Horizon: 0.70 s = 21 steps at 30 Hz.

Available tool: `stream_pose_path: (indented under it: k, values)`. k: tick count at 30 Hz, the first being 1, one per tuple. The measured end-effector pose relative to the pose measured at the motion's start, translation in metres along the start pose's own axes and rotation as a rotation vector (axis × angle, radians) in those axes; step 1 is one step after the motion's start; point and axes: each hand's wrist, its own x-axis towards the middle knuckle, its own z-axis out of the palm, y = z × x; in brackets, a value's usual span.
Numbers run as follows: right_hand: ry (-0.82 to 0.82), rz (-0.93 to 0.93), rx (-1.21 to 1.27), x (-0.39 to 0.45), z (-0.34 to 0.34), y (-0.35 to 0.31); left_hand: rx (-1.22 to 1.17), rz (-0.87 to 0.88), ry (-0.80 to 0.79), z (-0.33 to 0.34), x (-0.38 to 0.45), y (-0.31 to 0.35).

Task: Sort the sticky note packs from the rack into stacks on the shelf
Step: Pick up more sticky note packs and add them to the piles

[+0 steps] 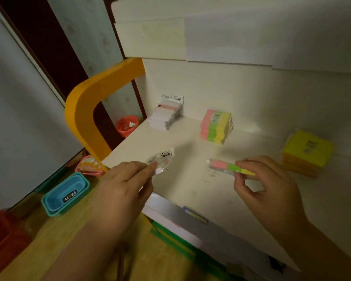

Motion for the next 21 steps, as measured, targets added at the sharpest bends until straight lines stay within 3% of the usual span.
stream_pose_path:
  k: [10, 15, 21]
  values:
    - [0.117, -0.014, -0.204, 0.033, 0.009, 0.01, -0.117, 0.151, 0.128, 0.064, 0.09, -0.046]
    - [0.134, 0.104, -0.275, 0.051, 0.023, 0.011, -0.174, 0.146, 0.125, 0.101, 0.146, -0.085]
    - [0.125, 0.104, -0.406, 0.065, 0.039, 0.01, -0.192, 0.147, 0.046, 0.149, 0.203, -0.133]
